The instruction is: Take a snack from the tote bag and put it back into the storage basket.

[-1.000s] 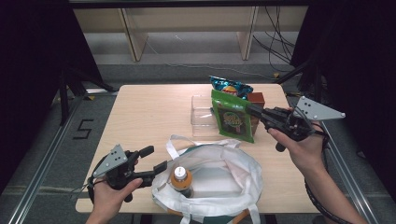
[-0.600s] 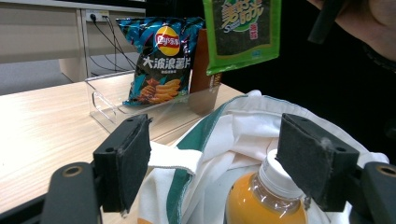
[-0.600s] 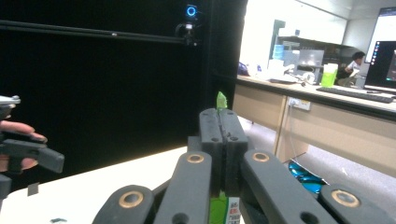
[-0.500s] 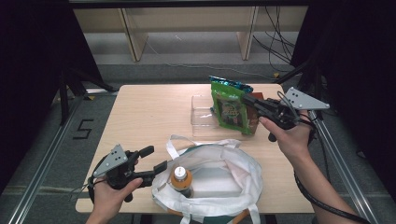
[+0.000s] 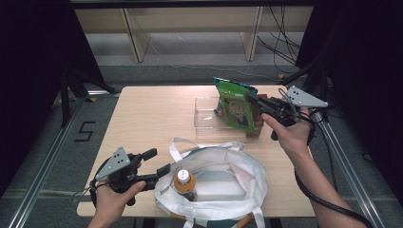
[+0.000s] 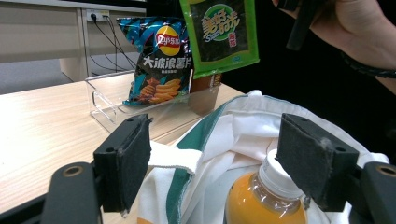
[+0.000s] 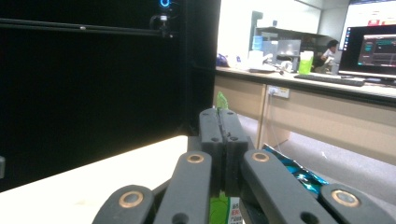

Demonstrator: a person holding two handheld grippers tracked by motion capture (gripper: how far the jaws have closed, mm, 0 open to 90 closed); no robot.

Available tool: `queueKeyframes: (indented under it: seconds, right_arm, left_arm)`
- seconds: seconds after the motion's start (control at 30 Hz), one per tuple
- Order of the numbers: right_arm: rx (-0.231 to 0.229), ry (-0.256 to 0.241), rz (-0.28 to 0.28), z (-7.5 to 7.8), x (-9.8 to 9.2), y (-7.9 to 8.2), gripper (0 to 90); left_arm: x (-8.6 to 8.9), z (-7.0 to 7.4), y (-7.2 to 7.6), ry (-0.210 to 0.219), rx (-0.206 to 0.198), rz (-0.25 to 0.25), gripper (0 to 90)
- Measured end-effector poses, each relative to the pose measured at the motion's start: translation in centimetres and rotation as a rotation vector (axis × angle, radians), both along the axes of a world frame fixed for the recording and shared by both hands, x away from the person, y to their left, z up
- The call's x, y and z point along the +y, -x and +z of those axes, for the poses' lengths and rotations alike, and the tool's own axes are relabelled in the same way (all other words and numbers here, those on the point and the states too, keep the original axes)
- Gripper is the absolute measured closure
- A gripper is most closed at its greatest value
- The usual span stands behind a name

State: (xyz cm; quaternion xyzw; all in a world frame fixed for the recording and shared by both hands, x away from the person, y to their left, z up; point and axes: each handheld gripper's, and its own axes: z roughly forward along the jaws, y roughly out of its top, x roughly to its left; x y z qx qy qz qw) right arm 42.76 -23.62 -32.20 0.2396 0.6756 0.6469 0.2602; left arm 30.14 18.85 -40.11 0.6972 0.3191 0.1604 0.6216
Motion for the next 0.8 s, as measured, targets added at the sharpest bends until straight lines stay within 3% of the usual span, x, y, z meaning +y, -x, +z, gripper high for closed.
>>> queueKeyframes:
  seconds: [0.03, 0.07, 0.1, 0.13, 0.43, 0.47, 0.5, 0.67, 0.7, 0.77, 0.8]
  right_arm:
    - [0.029, -0.016, -0.001, -0.1, 0.2, 0.0, 90.0]
    - [0.027, 0.002, 0.002, -0.1, 0.2, -0.2, 90.0]
    - [-0.017, 0.006, -0.017, -0.1, 0.3, -0.6, 90.0]
    - [0.006, 0.004, -0.014, -0.2, 0.4, -0.6, 90.0]
    - [0.005, 0.028, -0.032, -0.8, 1.1, -2.1, 90.0]
    - [0.024, 0.012, -0.035, -0.9, 1.2, -2.1, 90.0]
    - [-0.004, 0.021, -0.041, -0.9, 1.2, -2.3, 90.0]
    - [0.008, 0.027, -0.074, -1.2, 1.2, -2.8, 90.0]
    - [-0.013, 0.028, -0.069, -1.3, 1.3, -3.1, 90.0]
    - [0.028, 0.019, -0.093, -1.5, 1.4, -3.0, 90.0]
    - [-0.002, 0.037, -0.092, -1.5, 1.4, -3.4, 90.0]
  left_arm:
    - [0.0, 0.0, 0.0, 0.000, 0.000, 0.001, 25.4]
    - [0.0, 0.0, 0.0, 0.001, -0.001, 0.002, 25.3]
    - [0.0, 0.1, 0.0, 0.002, -0.001, 0.002, 25.4]
    - [0.0, 0.1, 0.0, 0.002, -0.002, 0.002, 25.3]
    - [0.0, -0.1, 0.0, -0.005, 0.003, -0.001, 25.3]
    - [0.0, -0.1, 0.0, -0.005, -0.001, -0.002, 25.3]
    - [0.0, -0.1, -0.1, 0.003, -0.009, -0.008, 25.3]
    - [0.1, -0.1, 0.0, -0.005, -0.003, 0.000, 25.3]
    - [0.0, -0.1, -0.1, -0.003, -0.005, -0.004, 25.3]
    - [0.0, -0.1, -0.1, 0.001, -0.009, -0.008, 25.3]
    - [0.0, -0.1, -0.1, -0.003, -0.008, -0.006, 25.3]
